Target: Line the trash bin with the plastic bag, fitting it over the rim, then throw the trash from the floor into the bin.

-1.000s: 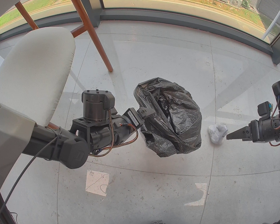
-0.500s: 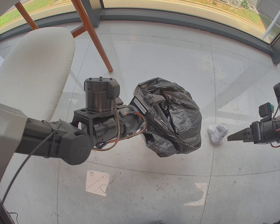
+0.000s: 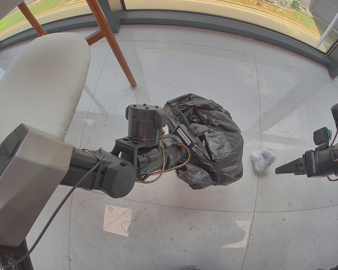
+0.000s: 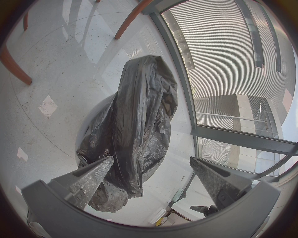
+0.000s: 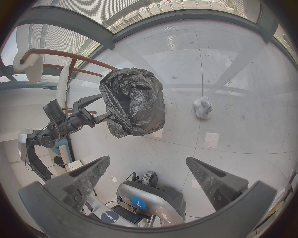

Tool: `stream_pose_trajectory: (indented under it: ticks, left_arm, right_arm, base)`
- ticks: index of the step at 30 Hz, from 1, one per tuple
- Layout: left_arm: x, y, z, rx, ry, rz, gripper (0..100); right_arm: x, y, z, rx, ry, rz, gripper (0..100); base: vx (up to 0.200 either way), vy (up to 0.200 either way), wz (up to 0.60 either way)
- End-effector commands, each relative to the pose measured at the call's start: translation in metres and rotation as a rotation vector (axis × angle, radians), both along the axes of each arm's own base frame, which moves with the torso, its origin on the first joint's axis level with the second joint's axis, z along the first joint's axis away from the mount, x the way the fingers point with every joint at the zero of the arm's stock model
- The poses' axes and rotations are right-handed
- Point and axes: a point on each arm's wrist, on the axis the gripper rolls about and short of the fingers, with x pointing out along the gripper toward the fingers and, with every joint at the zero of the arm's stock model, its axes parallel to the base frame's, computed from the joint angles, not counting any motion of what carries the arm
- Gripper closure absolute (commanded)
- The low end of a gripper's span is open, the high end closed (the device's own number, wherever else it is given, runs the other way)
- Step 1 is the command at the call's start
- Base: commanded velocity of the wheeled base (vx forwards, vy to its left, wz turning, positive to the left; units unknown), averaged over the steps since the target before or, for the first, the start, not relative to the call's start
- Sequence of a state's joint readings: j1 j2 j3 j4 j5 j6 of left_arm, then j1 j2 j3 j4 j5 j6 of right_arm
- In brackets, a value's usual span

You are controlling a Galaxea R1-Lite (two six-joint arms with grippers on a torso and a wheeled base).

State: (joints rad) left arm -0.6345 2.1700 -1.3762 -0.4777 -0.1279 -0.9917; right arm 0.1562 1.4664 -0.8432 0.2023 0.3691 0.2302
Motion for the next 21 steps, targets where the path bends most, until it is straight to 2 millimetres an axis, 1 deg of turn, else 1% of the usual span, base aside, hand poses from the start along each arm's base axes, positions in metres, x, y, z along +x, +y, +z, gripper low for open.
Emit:
stream_pose_trajectory:
  ticks: [1,5,11,12,18,20,21]
  left_arm:
    - [0.003,-0.007,-0.018,0.02,0.027,-0.007,0]
    - [0.015,-0.016,-0.025,0.012,0.018,-0.007,0]
    - [0.03,-0.026,-0.026,-0.006,-0.012,0.008,0]
    - [0.031,-0.026,-0.027,-0.006,-0.013,0.009,100]
    - [0.032,-0.025,-0.031,0.002,-0.005,0.017,100]
    - [0.033,-0.024,-0.036,0.006,0.004,0.02,100]
    - [0.033,-0.024,-0.035,0.003,0.002,0.021,100]
  right_arm:
    - [0.0,0.0,-0.001,0.001,0.006,0.002,0]
    - [-0.001,0.001,-0.003,-0.001,0.009,0.005,0]
    - [-0.003,0.001,-0.001,0.013,0.013,-0.01,0]
    - [-0.003,0.001,0.0,0.017,0.012,-0.015,0]
    - [-0.004,0.0,0.001,0.021,0.009,-0.021,0]
    - [-0.005,0.0,0.001,0.02,0.011,-0.021,0]
    - [-0.005,0.0,0.001,0.02,0.011,-0.021,0]
  base:
    - [0.0,0.0,0.0]
    - [0.0,0.0,0.0]
    - [0.0,0.0,0.0]
    - [0.0,0.0,0.0]
    - [0.0,0.0,0.0]
    - [0.0,0.0,0.0]
    - [0.0,0.0,0.0]
